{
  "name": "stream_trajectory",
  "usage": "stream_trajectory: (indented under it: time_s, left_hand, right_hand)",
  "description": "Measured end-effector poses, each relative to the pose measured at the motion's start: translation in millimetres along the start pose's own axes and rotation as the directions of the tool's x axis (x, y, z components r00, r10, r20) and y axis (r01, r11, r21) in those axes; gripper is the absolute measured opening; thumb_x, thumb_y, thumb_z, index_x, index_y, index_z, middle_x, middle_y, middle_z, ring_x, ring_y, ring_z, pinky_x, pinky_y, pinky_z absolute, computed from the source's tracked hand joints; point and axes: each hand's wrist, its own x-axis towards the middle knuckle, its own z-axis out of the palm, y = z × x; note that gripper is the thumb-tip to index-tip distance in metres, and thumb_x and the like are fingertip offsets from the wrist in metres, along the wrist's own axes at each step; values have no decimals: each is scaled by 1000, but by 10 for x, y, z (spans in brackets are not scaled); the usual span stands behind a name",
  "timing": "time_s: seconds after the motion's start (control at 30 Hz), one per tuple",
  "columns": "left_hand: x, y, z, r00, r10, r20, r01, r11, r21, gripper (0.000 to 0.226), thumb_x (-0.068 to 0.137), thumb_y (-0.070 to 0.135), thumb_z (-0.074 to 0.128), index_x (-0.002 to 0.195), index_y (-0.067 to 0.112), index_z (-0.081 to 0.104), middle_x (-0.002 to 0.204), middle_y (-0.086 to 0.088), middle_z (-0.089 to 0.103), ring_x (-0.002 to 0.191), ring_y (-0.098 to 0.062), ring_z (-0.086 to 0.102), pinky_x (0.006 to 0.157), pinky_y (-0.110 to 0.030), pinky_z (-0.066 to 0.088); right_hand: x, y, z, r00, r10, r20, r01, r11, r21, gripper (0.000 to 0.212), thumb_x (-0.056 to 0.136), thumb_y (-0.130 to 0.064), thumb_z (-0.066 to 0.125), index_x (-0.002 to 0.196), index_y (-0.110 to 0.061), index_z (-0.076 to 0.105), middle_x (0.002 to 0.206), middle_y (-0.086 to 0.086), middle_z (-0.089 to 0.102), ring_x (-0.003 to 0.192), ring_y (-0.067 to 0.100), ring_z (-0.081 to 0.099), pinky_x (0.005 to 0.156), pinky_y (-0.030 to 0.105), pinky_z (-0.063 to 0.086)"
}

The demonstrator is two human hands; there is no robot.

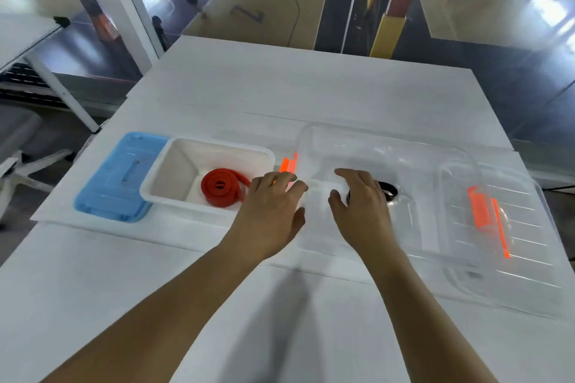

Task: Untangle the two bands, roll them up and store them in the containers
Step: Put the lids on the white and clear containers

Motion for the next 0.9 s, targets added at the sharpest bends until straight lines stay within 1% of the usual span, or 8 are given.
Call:
stream_trajectory:
  time_s: [0.1, 0.23, 0.37, 0.47, 0.57, 0.73, 0.83, 0.9]
  left_hand:
    - [-305, -345, -149, 999, -42, -25, 42, 999, -18, 36, 86, 29, 67, 121, 21, 66, 124, -3, 65, 113, -29, 62, 92, -43, 49]
    - [-711, -873, -290, 996, -93, -6, 92, 995, -31, 38, 88, 31, 63, 125, 24, 63, 125, 0, 62, 116, -26, 59, 96, -40, 48]
    - [-1037, -1385, -308, 986, -168, 7, 168, 985, -47, 38, 85, 24, 71, 123, 21, 65, 123, -3, 66, 111, -29, 64, 92, -42, 52]
    - [-1257, -1802, -176, 974, -223, 38, 226, 971, -84, 34, 85, 20, 73, 118, 20, 68, 117, -2, 69, 103, -27, 67, 88, -42, 53]
    - [-1442, -2244, 47, 954, -284, 102, 293, 951, -94, 31, 89, 21, 69, 120, 20, 67, 116, 0, 69, 99, -26, 68, 88, -40, 52]
    - [-1581, -2904, 451, 924, -360, 128, 364, 931, -9, 29, 86, 20, 74, 114, 17, 69, 106, -3, 71, 91, -30, 68, 79, -40, 53]
    - [-1593, -3241, 666, 908, -386, 162, 379, 922, 78, 38, 81, 19, 79, 117, 15, 68, 105, -4, 71, 92, -31, 67, 79, -41, 55]
    - [-1612, -3425, 797, 892, -416, 175, 396, 908, 138, 44, 71, 15, 84, 112, 13, 69, 99, -5, 71, 86, -32, 68, 72, -40, 55]
  right_hand:
    - [-163, -340, 175, 999, -32, -21, 32, 999, 5, 42, 94, -15, 67, 136, -19, 64, 135, 2, 62, 122, 28, 56, 107, 39, 41]
    - [-334, -804, 512, 997, -74, -9, 74, 997, -7, 42, 93, -14, 67, 134, -20, 65, 130, 1, 64, 116, 27, 58, 101, 34, 42]
    - [-431, -1193, 909, 994, -103, 20, 103, 995, -4, 41, 92, -13, 68, 133, -18, 66, 129, 2, 64, 118, 28, 58, 103, 37, 44]
    - [-488, -1405, 1237, 990, -107, 91, 109, 994, -21, 45, 92, -12, 68, 136, -19, 64, 129, 2, 64, 117, 28, 59, 103, 39, 46]
    - [-492, -1522, 1586, 977, -115, 178, 129, 989, -71, 45, 92, -11, 65, 136, -22, 63, 135, 1, 62, 117, 28, 59, 102, 38, 44]
    - [-473, -1620, 2051, 970, -133, 202, 154, 983, -97, 45, 92, -15, 69, 135, -26, 64, 130, -4, 65, 117, 24, 60, 98, 39, 46]
    - [-483, -1631, 2276, 972, -150, 182, 172, 979, -113, 41, 93, -18, 69, 133, -26, 67, 127, -5, 68, 117, 24, 62, 100, 40, 44]
    - [-496, -1608, 2376, 972, -149, 180, 171, 979, -112, 40, 95, -20, 68, 134, -28, 66, 128, -8, 68, 117, 22, 62, 103, 38, 41]
